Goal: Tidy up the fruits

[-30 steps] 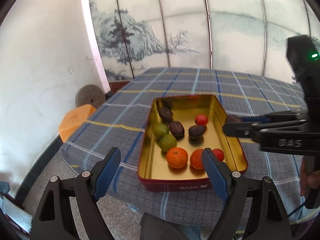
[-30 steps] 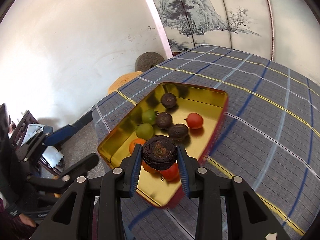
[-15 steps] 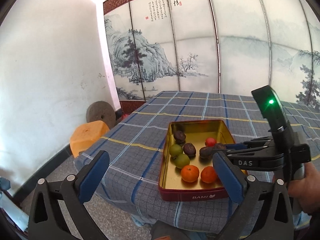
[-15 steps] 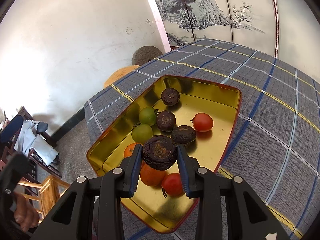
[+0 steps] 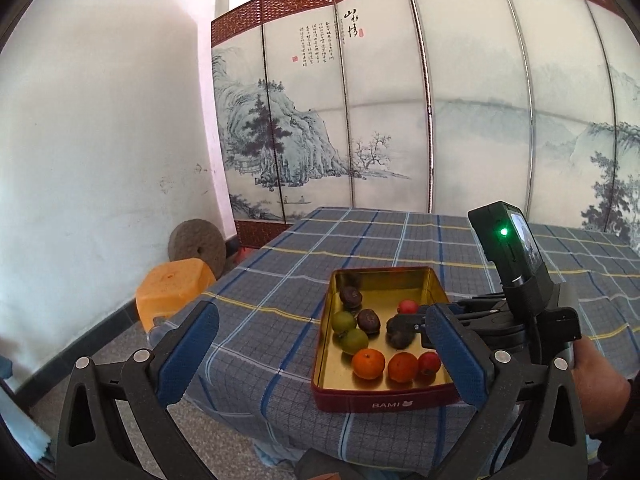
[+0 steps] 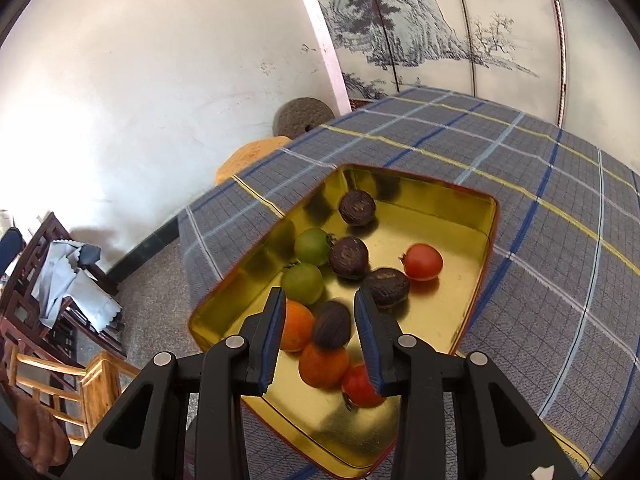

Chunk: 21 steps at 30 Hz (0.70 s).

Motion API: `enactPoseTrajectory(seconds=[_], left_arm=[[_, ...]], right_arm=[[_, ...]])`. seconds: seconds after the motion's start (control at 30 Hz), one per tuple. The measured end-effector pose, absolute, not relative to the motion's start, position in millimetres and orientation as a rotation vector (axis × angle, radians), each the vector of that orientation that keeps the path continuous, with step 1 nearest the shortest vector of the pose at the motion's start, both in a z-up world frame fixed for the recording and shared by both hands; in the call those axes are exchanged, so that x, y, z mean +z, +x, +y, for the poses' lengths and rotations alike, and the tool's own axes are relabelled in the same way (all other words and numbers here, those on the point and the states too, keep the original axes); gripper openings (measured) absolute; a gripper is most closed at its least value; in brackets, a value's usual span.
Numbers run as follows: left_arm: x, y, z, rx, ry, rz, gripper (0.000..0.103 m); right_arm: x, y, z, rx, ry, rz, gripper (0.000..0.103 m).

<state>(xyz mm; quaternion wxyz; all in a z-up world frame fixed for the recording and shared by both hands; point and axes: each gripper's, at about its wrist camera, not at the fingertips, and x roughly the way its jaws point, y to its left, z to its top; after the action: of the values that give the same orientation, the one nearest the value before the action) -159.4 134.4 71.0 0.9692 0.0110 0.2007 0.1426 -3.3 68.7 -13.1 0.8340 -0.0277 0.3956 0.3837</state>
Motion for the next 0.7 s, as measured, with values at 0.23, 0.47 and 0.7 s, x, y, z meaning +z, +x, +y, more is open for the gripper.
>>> enactPoseTrajectory(seconds=[0.23, 0.47, 0.7], left_arm=[[77, -166, 134, 0.292, 0.025, 0.4, 0.103], [88, -179, 128, 0.29, 0.035, 0.363, 0.103], [106, -194, 123, 0.265, 0.006, 0.329, 0.103]], right_arm=[[13, -18, 57, 0.823, -0.037, 0.76, 0.05], [43, -61, 31, 0.775, -0.069, 0.624, 0.071], [76, -103, 0, 0.721, -0.08, 0.482, 0.091]])
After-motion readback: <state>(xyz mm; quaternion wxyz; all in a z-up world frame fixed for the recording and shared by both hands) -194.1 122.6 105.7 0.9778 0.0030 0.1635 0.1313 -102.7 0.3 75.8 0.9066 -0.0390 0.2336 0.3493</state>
